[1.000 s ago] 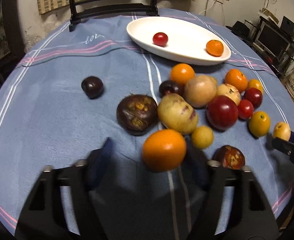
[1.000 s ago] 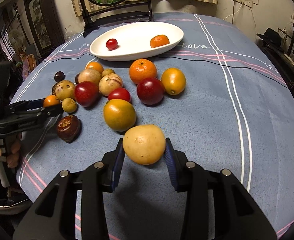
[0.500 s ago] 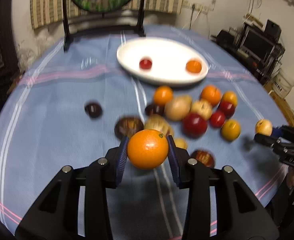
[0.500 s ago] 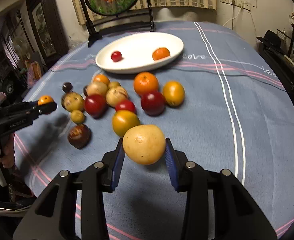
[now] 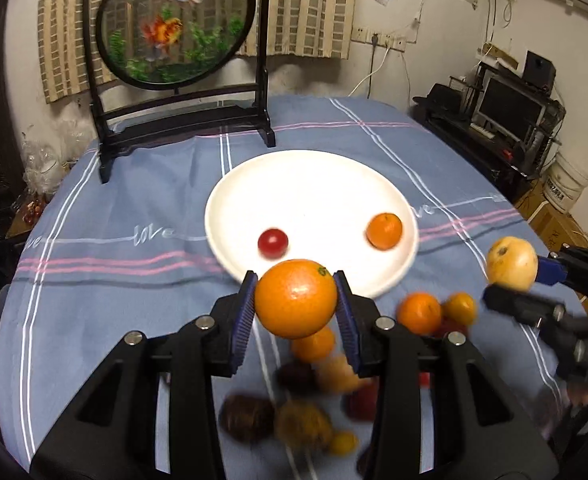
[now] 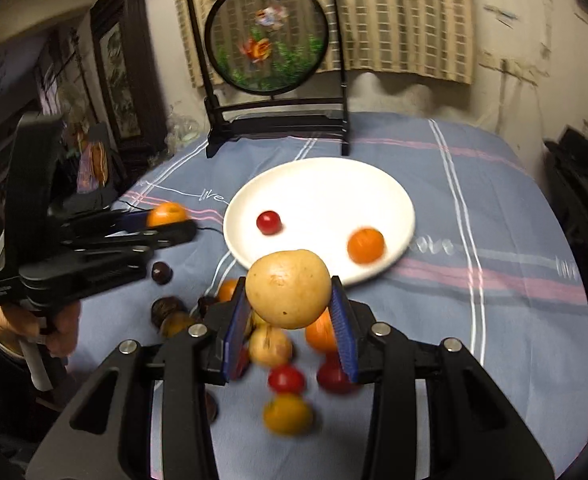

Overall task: Organize fruits
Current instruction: 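Carry the beige fruit and orange onto the white plate and release both, then grasp the dark purple fruit with the left gripper while the right gripper grasps a yellow lemon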

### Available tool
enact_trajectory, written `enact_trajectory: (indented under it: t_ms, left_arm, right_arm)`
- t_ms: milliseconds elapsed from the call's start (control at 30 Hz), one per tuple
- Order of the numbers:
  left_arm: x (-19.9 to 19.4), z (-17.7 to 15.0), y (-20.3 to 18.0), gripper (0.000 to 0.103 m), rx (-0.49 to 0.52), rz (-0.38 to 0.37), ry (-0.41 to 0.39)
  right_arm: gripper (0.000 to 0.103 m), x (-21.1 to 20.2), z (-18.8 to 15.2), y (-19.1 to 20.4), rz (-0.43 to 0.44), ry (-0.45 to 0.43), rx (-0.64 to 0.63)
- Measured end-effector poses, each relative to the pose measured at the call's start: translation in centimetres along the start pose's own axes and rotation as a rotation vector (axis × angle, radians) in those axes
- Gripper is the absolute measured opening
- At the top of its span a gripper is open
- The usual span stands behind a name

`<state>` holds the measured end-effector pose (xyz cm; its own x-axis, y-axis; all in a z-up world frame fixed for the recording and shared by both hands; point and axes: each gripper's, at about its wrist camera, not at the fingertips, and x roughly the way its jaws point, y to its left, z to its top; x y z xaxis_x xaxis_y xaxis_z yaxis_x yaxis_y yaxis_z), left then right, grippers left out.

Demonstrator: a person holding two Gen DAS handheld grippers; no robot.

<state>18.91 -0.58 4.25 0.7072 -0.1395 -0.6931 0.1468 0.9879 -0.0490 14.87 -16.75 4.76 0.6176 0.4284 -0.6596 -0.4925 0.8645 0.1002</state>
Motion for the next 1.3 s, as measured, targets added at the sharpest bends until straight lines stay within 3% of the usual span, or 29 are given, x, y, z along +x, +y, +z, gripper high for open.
enact_trajectory:
  t_ms: [300,533,600,667,700,867,1033,1300]
  left_arm:
    - [8.0,1.8,2.2,0.039,-0.047,0.022,0.117]
    - [10.6,1.4,2.5,0.039,-0.059,0.009,0.166]
    - [10.9,1.3,2.6,0.040,-0.072,0.001,0.182]
    - [10.6,1.3,2.5,0.063,-0.072,0.001,0.165]
    - [10.0,1.4,2.3,0.066,-0.065,0.018,0.133]
    - [7.4,1.8,2.1,0.068,-0.054,0.017,0.090]
    - [4.0,1.0,2.5,0.077,-0.053,0.028,0.047]
    - [-0.9,-4.0,3.1,0.085,-0.034,0.064,0.016]
  right_arm:
    - [0.040,9.5,2.8,-1.0,-0.033,0.158,-0.008]
    - [0.040,12.8,2.1,-2.2,-0.045,0.223,0.020]
    - [0.047,12.9,2.0,-2.4,-0.062,0.228,0.024]
    - [0.059,12.3,2.2,-2.3,-0.085,0.200,0.016]
    - [0.061,11.9,2.3,-2.2,-0.089,0.178,0.006]
    - [0.062,8.8,1.8,-2.6,-0.064,0.127,0.019]
    - [0.067,5.1,-0.3,-4.5,-0.051,0.090,0.113]
    - [0.067,-0.2,-6.8,-7.0,-0.022,0.064,0.324]
